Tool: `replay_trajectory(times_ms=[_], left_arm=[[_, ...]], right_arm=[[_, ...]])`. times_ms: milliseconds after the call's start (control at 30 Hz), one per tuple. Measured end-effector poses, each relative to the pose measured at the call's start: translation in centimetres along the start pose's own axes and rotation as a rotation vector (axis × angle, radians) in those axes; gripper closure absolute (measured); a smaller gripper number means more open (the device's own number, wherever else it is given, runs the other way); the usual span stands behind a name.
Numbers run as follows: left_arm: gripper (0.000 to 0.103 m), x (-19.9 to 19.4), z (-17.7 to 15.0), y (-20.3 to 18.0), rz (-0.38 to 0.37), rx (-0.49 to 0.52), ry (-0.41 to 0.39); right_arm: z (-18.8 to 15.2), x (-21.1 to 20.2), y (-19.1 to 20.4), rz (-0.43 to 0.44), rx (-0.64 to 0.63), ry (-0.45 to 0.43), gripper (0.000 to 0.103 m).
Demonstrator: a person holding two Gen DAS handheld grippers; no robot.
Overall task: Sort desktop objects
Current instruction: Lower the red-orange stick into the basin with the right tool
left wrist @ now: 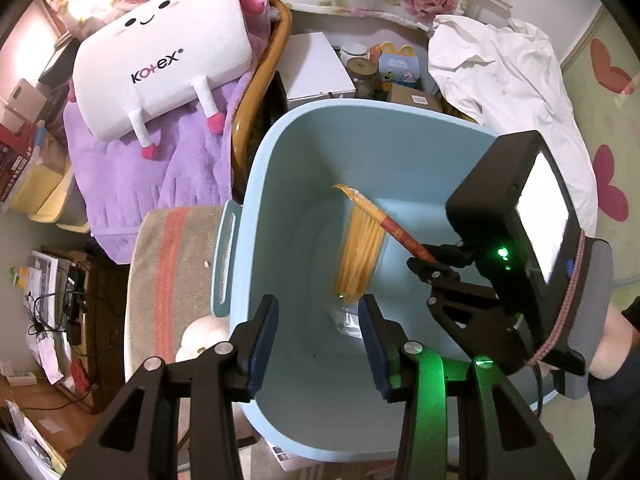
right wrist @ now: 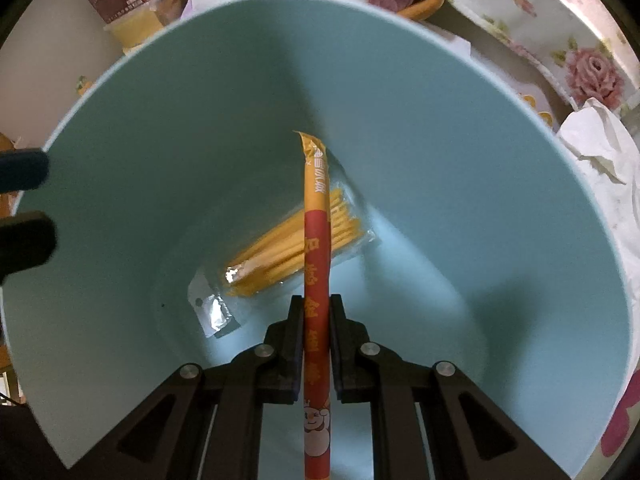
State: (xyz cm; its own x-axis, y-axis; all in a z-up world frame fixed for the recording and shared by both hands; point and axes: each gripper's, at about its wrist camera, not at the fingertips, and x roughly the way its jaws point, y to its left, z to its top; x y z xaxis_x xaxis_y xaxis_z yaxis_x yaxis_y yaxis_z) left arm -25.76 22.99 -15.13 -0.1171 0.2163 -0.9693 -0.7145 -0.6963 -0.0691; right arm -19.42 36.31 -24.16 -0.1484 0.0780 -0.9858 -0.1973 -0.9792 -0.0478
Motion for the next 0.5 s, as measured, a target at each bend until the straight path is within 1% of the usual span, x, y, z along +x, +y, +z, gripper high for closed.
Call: replay_trajectory(times_ms=[267,500], left_arm=[[0.058,0.4,-0.1,0.6,0.0,-0.018,0.005],[0.058,0.5,-0.2,0.6,0.0,-0.013,0.009]], right_arm=[[-0.4,1.6,-0.8,-0.009,-0.003,0.051,0.091],[-0.8,2.1,-1.2,-0.027,-0.013,0.082,0.091]])
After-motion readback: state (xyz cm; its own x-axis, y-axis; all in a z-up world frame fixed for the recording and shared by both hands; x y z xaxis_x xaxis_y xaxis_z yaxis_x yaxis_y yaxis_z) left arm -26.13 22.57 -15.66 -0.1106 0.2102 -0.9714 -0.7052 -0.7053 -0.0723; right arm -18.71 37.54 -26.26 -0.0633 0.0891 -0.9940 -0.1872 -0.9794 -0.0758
